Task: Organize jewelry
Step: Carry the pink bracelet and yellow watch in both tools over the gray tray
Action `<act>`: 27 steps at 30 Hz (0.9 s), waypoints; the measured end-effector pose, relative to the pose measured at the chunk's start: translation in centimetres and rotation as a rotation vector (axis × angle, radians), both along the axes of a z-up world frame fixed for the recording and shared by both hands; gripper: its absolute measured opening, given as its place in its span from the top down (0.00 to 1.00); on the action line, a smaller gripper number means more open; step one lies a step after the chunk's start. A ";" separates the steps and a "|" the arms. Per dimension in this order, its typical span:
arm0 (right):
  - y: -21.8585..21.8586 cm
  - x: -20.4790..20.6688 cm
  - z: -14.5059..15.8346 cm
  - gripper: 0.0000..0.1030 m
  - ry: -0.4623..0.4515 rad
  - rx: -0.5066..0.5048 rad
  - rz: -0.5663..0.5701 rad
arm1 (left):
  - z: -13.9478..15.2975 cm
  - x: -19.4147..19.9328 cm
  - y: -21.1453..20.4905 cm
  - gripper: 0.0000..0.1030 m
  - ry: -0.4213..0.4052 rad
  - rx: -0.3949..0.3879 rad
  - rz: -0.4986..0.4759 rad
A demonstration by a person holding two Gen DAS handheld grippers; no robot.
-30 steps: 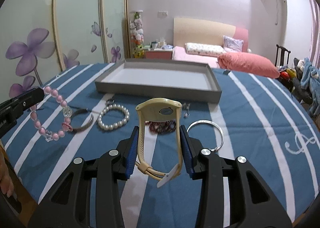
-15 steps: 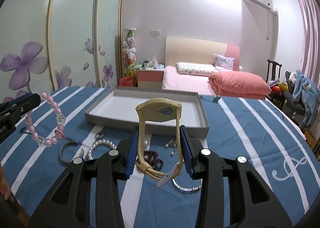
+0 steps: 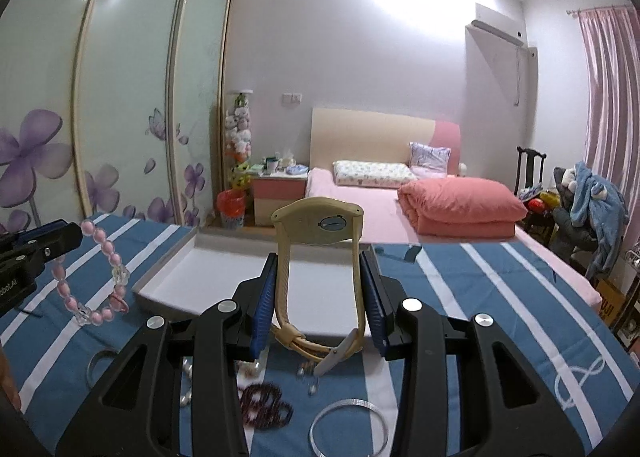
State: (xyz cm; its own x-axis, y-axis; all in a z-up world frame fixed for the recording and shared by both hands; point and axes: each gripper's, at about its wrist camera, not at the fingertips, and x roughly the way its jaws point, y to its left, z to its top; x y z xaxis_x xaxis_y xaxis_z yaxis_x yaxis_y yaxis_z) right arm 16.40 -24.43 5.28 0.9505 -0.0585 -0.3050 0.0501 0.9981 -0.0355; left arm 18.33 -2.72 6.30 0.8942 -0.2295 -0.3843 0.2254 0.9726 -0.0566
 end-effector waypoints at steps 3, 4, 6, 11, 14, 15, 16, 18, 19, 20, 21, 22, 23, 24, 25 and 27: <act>-0.3 1.3 -0.3 0.60 -0.008 -0.001 -0.006 | -0.1 1.7 -0.3 0.78 0.007 -0.001 -0.002; -0.4 1.8 -0.4 0.60 -0.007 0.000 -0.008 | -0.1 2.2 -0.4 0.78 0.009 -0.001 -0.002; -0.6 2.3 -0.7 0.60 -0.004 0.005 -0.010 | -0.2 3.3 -0.7 0.78 0.015 -0.001 0.001; -1.3 3.9 -1.3 0.60 0.005 0.004 -0.016 | -0.5 6.5 -1.5 0.78 0.031 0.005 0.010; -1.5 4.7 -1.6 0.60 0.011 0.007 -0.015 | -1.1 7.9 -1.9 0.78 0.040 0.015 0.009; -1.5 5.0 -1.7 0.60 0.015 0.009 -0.015 | -1.3 8.5 -2.2 0.78 0.045 0.021 0.009; -1.6 5.4 -1.9 0.60 0.019 0.010 -0.019 | -1.5 8.9 -2.3 0.78 0.047 0.024 0.009; -1.6 6.2 -2.2 0.60 0.028 0.013 -0.020 | -1.9 9.7 -2.5 0.78 0.054 0.028 0.012; -1.7 6.5 -2.3 0.60 0.031 0.015 -0.022 | -2.1 10.2 -2.7 0.78 0.058 0.027 0.015; -1.7 6.9 -2.5 0.60 0.035 0.017 -0.022 | -2.3 10.7 -2.8 0.78 0.062 0.028 0.018; -1.7 7.3 -2.7 0.60 0.044 0.018 -0.020 | -2.5 11.1 -2.9 0.78 0.068 0.030 0.019; -1.6 7.7 -2.8 0.60 0.052 0.016 -0.017 | -2.9 11.4 -3.0 0.78 0.073 0.034 0.018; -1.6 8.0 -3.0 0.60 0.063 0.013 -0.013 | -3.2 11.7 -3.1 0.78 0.079 0.039 0.015; -1.5 8.4 -3.4 0.60 0.081 0.008 -0.008 | -3.7 12.0 -3.4 0.78 0.087 0.047 0.011; -1.4 8.7 -3.7 0.60 0.097 0.005 -0.005 | -4.0 12.2 -3.5 0.78 0.093 0.053 0.009; -1.1 9.4 -4.4 0.60 0.127 0.005 0.002 | -4.7 12.8 -3.8 0.78 0.110 0.058 0.004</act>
State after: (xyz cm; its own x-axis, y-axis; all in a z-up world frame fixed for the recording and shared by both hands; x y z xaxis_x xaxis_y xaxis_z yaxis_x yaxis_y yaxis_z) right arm 25.84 -25.53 0.93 0.9041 -0.0552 -0.4237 0.0438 0.9984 -0.0367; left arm 31.13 -6.53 1.61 0.8469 -0.2009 -0.4923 0.2174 0.9758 -0.0241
